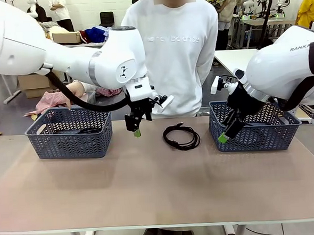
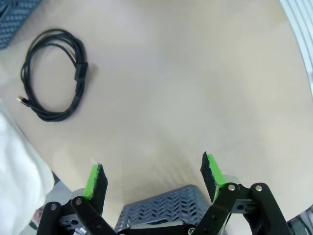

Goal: Organize the cables according to human instructions.
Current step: Pick up a bundle of cables and place it in the basket indicated by the human.

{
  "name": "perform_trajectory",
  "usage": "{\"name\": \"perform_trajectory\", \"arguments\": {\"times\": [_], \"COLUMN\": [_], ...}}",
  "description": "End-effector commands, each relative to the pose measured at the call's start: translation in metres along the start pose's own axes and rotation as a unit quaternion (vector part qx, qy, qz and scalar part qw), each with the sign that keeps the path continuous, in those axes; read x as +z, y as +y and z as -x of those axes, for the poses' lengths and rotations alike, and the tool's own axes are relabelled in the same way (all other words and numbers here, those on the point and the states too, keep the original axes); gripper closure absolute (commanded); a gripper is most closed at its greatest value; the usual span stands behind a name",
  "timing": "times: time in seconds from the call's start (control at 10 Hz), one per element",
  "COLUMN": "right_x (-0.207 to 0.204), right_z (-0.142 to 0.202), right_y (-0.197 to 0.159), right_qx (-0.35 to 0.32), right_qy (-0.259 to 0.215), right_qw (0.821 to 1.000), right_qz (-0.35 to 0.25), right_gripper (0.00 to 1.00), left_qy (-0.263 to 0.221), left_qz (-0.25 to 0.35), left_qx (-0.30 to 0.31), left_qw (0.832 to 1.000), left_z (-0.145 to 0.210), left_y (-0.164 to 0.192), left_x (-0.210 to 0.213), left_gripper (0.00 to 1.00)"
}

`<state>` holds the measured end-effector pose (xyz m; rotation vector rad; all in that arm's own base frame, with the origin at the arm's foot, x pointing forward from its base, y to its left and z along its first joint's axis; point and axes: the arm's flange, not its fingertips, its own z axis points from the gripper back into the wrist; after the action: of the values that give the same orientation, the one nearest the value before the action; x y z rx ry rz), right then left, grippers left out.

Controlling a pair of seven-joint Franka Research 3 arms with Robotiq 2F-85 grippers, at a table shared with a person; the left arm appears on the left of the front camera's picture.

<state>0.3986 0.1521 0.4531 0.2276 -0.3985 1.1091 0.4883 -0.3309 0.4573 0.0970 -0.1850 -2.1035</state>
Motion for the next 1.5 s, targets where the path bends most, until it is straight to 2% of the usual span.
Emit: {"name": "perform_trajectory", "arguments": {"times": [0.0, 0.1, 0.8, 0.9, 1.1, 1.4], "right_x": [0.001, 0.001, 0.001, 0.001, 0.001, 0.001], "right_z": [0.0, 0.0, 0.0, 0.0, 0.0, 0.0], "right_y": [0.0, 0.0, 0.0, 0.0, 0.0, 0.0], "right_qx": [-0.002, -0.002, -0.002, -0.002, -0.002, -0.002], "right_qy": [-0.001, -0.001, -0.001, -0.001, -0.001, -0.001], "right_qw": [1.0, 1.0, 1.0, 1.0, 1.0, 1.0], "right_qz": [0.001, 0.001, 0.001, 0.001, 0.001, 0.001], "right_gripper": [0.0, 0.0, 0.0, 0.0, 0.0, 0.0], "left_qy": [0.003, 0.0, -0.003, 0.032, 0.066, 0.093], "left_qz": [0.0, 0.0, -0.001, -0.003, -0.018, -0.006], "left_qx": [0.01, 0.0, -0.003, -0.035, -0.118, -0.235], "left_qw": [1.0, 1.0, 1.0, 0.999, 0.991, 0.968], "left_z": [0.011, 0.0, -0.003, 0.0, -0.001, -0.012], "left_y": [0.009, 0.0, 0.006, 0.018, 0.043, 0.084], "left_x": [0.005, 0.0, -0.001, -0.008, -0.021, -0.045], "left_gripper": [0.0, 0.0, 0.0, 0.0, 0.0, 0.0]}}
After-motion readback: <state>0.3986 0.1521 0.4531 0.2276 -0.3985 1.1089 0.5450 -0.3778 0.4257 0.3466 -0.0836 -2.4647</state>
